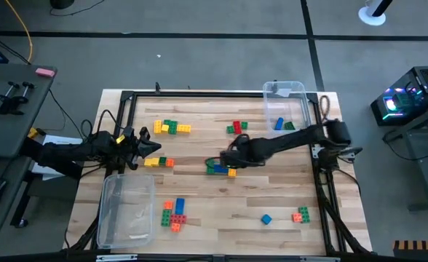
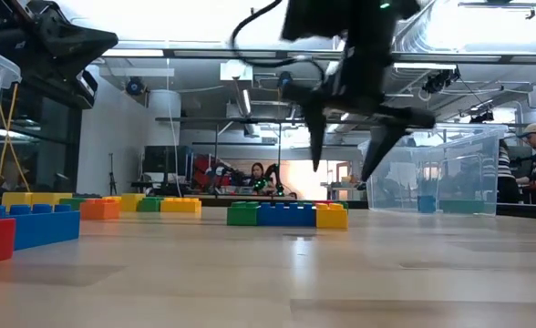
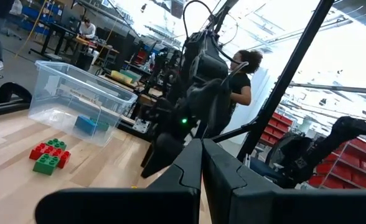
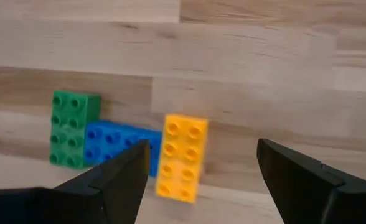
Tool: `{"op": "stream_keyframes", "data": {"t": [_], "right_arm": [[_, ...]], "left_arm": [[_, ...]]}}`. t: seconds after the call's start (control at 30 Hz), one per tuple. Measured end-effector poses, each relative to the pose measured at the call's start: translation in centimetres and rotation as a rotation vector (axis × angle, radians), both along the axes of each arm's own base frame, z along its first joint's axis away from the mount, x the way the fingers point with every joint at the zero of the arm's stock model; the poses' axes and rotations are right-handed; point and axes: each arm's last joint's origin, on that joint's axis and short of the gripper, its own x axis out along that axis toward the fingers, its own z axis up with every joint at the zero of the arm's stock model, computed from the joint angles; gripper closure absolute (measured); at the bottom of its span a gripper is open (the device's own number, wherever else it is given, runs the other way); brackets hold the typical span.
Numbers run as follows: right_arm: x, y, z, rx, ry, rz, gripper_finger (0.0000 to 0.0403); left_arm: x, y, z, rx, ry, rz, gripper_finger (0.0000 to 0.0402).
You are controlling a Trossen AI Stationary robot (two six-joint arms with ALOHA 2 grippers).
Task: Sort blocks by size
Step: Put the right large yellow game piece into the right transparent bin
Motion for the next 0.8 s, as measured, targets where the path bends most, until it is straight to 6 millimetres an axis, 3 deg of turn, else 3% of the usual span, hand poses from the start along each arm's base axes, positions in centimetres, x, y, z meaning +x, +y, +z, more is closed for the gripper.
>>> {"op": "stream_keyframes", "data": {"t": [0.27, 0.8], "right_arm": [[2.8, -1.9, -1.6, 0.039, 0.049, 0.032, 0.0112], [1.8, -2.0, -4.6, 0.120, 0.121, 0.009, 0.0112]], "left_arm": [[0.0, 0.0, 0.0, 0.000, 0.000, 0.000, 0.0401], [0.0, 0.0, 0.0, 0.000, 0.000, 0.000, 0.0401]]}}
